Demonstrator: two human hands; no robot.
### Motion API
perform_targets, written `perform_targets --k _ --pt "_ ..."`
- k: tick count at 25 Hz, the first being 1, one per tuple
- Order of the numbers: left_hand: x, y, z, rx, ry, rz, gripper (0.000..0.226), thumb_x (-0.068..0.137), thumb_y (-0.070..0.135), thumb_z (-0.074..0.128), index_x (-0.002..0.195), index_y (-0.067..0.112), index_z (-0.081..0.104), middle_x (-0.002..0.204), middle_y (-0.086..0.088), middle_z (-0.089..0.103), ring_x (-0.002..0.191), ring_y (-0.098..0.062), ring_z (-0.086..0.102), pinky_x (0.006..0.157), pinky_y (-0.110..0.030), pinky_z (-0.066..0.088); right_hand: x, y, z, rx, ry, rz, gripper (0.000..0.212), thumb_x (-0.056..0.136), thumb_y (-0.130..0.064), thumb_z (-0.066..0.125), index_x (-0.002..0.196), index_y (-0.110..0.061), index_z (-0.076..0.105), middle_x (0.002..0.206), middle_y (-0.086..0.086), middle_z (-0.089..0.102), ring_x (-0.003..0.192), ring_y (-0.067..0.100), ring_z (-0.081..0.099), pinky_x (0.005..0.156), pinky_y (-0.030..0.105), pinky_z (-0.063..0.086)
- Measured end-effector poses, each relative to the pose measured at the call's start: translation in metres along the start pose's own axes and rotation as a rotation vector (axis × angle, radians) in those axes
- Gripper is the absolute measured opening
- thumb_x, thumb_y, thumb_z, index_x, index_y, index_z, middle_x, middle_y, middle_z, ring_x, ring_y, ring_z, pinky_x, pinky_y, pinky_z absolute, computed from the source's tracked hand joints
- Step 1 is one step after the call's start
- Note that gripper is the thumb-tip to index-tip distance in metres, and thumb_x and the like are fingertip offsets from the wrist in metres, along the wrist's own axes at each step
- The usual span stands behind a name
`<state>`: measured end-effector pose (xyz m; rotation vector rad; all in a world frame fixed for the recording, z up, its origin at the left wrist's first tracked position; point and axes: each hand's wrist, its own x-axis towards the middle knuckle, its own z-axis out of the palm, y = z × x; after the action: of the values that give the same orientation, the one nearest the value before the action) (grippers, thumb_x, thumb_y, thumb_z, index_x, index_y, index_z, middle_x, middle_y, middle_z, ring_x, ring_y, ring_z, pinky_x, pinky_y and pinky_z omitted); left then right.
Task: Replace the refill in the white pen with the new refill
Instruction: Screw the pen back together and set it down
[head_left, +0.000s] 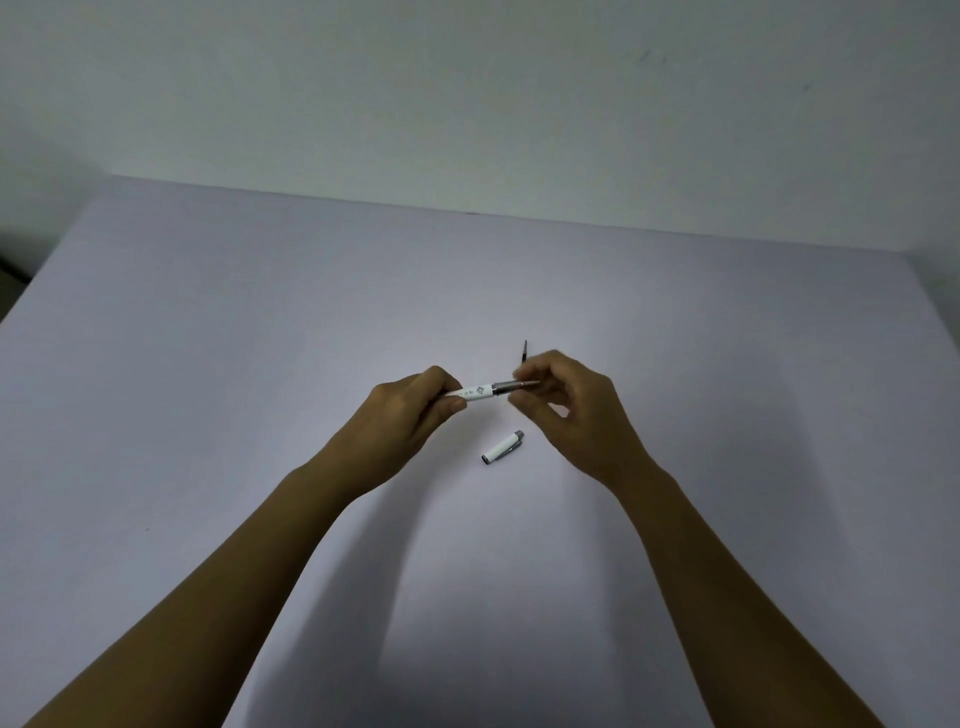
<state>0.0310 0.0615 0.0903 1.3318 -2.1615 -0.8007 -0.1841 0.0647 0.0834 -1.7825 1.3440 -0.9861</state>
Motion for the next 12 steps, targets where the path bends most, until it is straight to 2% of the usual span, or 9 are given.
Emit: perform_targets --k 1,4,6,7,8,11,12 --pt "-0.0008 -0.0003 0.0000 0.006 -0.007 0.003 0.014 0.092 0.027 0.047 0.090 0.014 0.052 0.059 0.009 0.043 0.059 -0.006 0.043 0.055 -0.014 0.034 0.0001 0.0010 -0.0003 -0.022 -0.010 -0.031 0.007 0.086 -0.022 0.064 0.088 -0.015 0.064 0.076 -0.010 0.066 0.074 0.003 0.064 0.069 0.012 0.050" --pt "-0.0025 -0.0005 0.0008 0.014 -0.023 0.022 0.014 0.093 0.028 0.047 0.090 0.014 0.052 0.060 0.008 0.043 0.059 -0.008 0.042 0.056 -0.015 0.035 0.0014 -0.0020 -0.0027 -0.111 -0.032 -0.020 0.018 0.088 -0.032 0.058 0.079 -0.016 0.063 0.066 0.001 0.066 0.064 0.013 0.063 0.060 0.026 0.050" --pt "-0.0028 -0.0010 0.0004 0.021 -0.022 0.034 0.014 0.093 0.027 0.047 0.091 0.013 0.052 0.061 0.009 0.043 0.058 -0.009 0.042 0.057 -0.016 0.035 0.0022 -0.0033 -0.0048 -0.057 -0.062 -0.021 0.008 0.083 -0.027 0.066 0.086 -0.021 0.063 0.075 -0.011 0.066 0.073 0.003 0.064 0.067 0.014 0.050" --pt "-0.0024 -0.0011 0.0002 0.028 -0.025 0.038 0.015 0.092 0.027 0.047 0.091 0.013 0.053 0.061 0.010 0.043 0.056 -0.010 0.042 0.057 -0.015 0.035 0.0027 -0.0034 -0.0057 -0.053 -0.075 -0.038 0.009 0.082 -0.024 0.069 0.088 -0.021 0.064 0.078 -0.016 0.065 0.076 -0.002 0.063 0.070 0.008 0.048" --pt "-0.0022 -0.0011 0.0000 0.033 -0.029 0.040 0.015 0.092 0.027 0.047 0.091 0.013 0.053 0.061 0.010 0.043 0.054 -0.011 0.041 0.057 -0.015 0.035 0.0030 -0.0024 -0.0066 -0.072 -0.096 -0.053 0.007 0.083 -0.023 0.068 0.087 -0.018 0.065 0.077 -0.017 0.065 0.074 -0.001 0.063 0.069 0.008 0.048" --pt "-0.0006 -0.0001 0.0002 0.033 -0.029 0.045 0.017 0.092 0.028 0.046 0.091 0.013 0.054 0.061 0.011 0.043 0.052 -0.010 0.040 0.055 -0.014 0.034 0.0042 -0.0015 -0.0086 -0.170 -0.112 -0.045 0.020 0.087 -0.033 0.060 0.082 -0.015 0.066 0.069 -0.004 0.068 0.064 0.010 0.062 0.062 0.026 0.052" --pt "-0.0001 0.0007 0.0003 0.036 -0.026 0.051 0.017 0.092 0.028 0.046 0.091 0.013 0.054 0.062 0.011 0.044 0.052 -0.010 0.040 0.055 -0.014 0.034 0.0038 -0.0019 -0.0095 -0.134 -0.125 -0.024 0.017 0.084 -0.033 0.064 0.087 -0.016 0.066 0.073 -0.006 0.068 0.069 0.008 0.063 0.066 0.024 0.053"
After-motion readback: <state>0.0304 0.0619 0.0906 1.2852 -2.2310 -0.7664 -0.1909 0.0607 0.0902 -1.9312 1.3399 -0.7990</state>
